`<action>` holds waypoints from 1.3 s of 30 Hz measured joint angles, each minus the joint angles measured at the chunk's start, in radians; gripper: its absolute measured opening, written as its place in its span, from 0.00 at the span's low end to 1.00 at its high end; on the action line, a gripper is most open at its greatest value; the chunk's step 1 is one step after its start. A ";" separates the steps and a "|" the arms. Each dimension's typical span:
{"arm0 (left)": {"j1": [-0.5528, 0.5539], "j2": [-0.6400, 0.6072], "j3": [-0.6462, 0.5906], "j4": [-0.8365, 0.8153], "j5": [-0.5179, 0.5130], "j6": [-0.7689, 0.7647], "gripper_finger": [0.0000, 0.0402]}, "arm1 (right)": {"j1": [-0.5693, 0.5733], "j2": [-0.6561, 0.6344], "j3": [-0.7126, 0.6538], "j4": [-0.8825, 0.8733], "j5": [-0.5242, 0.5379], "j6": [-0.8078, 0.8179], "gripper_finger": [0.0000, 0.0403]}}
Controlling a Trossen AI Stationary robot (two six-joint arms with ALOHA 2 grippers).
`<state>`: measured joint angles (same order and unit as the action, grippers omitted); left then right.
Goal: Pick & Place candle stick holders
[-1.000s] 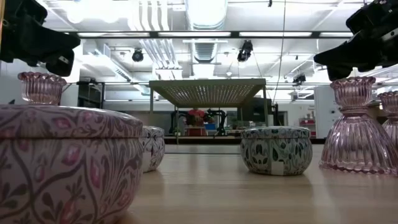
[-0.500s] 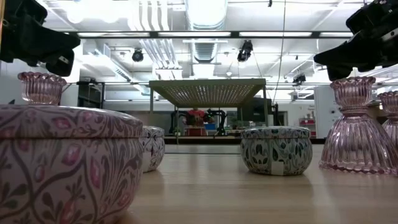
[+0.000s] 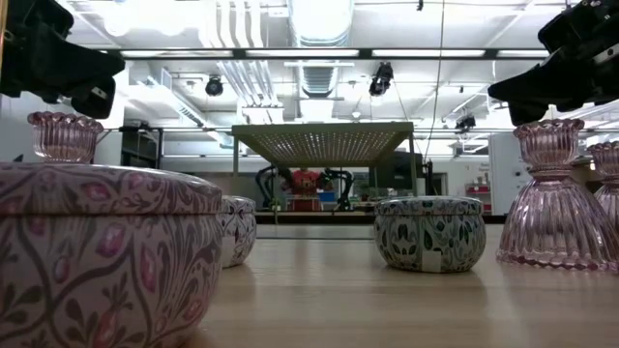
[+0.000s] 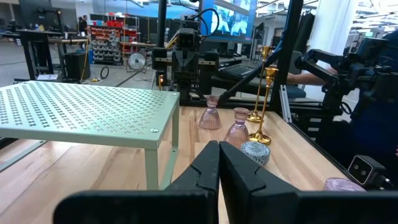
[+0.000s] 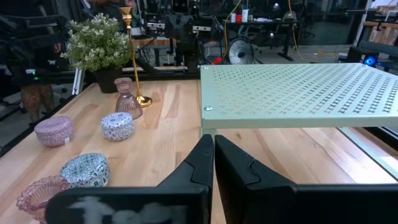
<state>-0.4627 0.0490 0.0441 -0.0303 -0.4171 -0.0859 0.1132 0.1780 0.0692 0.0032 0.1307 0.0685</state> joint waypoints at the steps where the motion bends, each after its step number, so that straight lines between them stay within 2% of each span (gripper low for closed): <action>1: 0.000 0.000 0.000 0.000 0.000 0.000 0.03 | 0.000 0.000 0.000 0.000 0.000 0.000 0.02; 39: 0.000 0.000 0.000 0.000 0.000 0.000 0.03 | 0.000 0.001 0.000 0.037 0.000 0.000 0.02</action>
<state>-0.4628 0.0494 0.0440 -0.0303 -0.4171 -0.0857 0.1131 0.1788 0.0692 0.0407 0.1307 0.0688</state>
